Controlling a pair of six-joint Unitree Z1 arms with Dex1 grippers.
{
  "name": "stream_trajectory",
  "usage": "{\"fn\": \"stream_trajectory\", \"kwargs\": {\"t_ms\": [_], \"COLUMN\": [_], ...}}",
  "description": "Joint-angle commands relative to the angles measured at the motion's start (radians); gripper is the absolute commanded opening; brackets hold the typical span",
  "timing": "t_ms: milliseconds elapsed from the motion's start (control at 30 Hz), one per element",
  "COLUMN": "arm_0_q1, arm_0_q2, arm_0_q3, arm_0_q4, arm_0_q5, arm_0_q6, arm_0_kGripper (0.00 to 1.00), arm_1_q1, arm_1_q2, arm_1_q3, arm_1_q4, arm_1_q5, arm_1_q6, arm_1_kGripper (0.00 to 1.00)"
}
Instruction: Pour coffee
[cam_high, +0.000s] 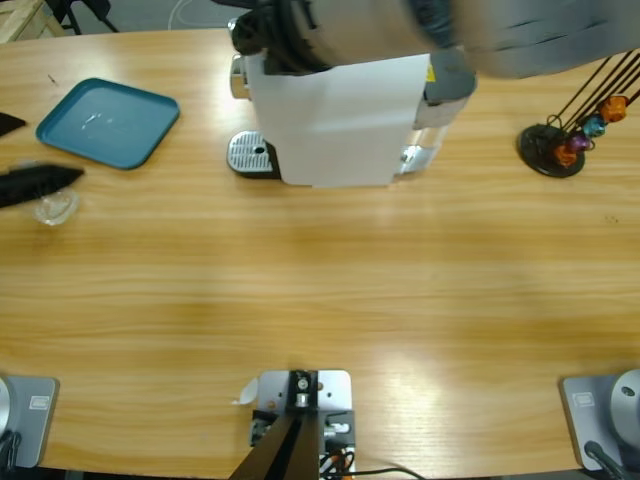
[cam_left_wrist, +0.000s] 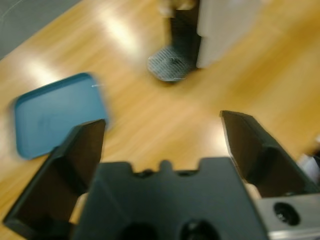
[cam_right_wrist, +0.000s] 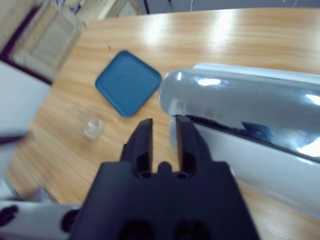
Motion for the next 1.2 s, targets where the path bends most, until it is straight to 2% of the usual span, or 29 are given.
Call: {"fn": "stream_trajectory", "kwargs": {"t_ms": [33,167,233,500,633,800,1200], "arm_0_q1": [0.149,0.209,0.213,0.342,0.343,0.343,0.373], "arm_0_q2": [-0.018,0.0,0.004,0.139,0.14,0.158,0.291], "arm_0_q3": [0.037,0.127,0.131,0.174,0.276,0.306,0.284], "arm_0_q4": [0.078,0.073,0.068,0.01,-0.138,-0.211,-0.281], "arm_0_q5": [0.166,0.232,0.26,0.273,0.273,0.273,0.24], "arm_0_q6": [-0.164,-0.278,-0.295,-0.368,-0.389,-0.377,-0.313], "arm_0_kGripper": [1.0,1.0,1.0,1.0,1.0,1.0,1.0], "arm_1_q1": [-0.001,0.009,0.009,0.011,0.011,0.011,0.011], "arm_1_q2": [-0.209,-0.274,-0.298,-0.314,-0.303,-0.271,-0.22], "arm_1_q3": [0.029,0.065,0.095,0.119,0.121,0.112,0.109], "arm_1_q4": [0.222,0.329,0.341,0.373,0.374,0.373,0.36], "arm_1_q5": [0.007,0.009,0.005,-0.013,-0.028,-0.027,-0.018], "arm_1_q6": [-0.099,-0.113,-0.113,-0.097,-0.076,-0.071,-0.054], "arm_1_kGripper": [1.0,1.0,1.0,1.0,1.0,1.0,1.0]}}
